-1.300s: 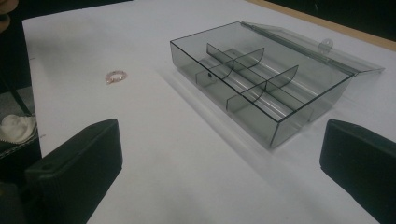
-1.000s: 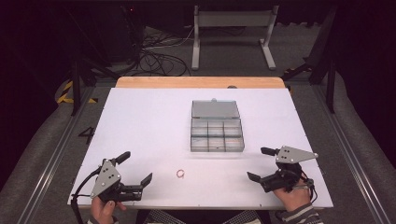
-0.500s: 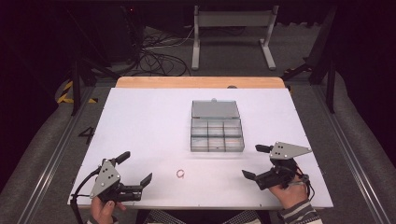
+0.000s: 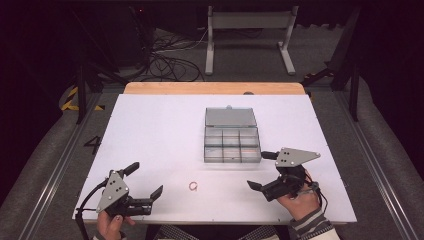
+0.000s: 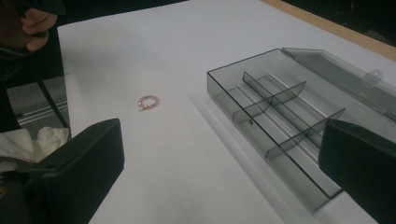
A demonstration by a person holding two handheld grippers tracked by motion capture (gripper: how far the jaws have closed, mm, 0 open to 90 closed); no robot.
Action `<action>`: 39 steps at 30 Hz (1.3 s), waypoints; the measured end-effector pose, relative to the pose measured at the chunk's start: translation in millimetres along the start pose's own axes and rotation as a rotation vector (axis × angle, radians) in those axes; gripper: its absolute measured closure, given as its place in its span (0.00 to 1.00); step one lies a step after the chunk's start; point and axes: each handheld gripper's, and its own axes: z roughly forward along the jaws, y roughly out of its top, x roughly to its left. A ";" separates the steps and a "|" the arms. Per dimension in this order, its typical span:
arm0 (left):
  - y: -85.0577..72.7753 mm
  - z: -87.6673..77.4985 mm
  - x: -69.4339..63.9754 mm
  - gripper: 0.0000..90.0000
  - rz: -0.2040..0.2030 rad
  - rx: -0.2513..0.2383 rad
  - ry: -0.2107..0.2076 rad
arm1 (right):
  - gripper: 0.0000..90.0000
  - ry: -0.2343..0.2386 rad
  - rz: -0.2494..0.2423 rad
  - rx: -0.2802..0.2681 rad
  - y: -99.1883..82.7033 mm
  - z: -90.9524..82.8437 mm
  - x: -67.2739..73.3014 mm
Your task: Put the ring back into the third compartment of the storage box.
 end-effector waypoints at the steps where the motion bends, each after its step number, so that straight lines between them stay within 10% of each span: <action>1: 0.0 -0.1 -0.3 0.03 -0.001 -0.001 -0.002 | 0.01 0.001 -0.003 0.003 1.7 1.5 1.0; 25: 0.1 0.2 0.2 0.03 -0.006 0.000 -0.011 | 0.02 0.093 -0.071 0.020 36.0 38.5 20.6; 39: -0.5 -3.2 0.4 0.03 -0.005 0.002 -0.003 | 0.22 0.139 -0.029 0.049 43.2 50.9 27.7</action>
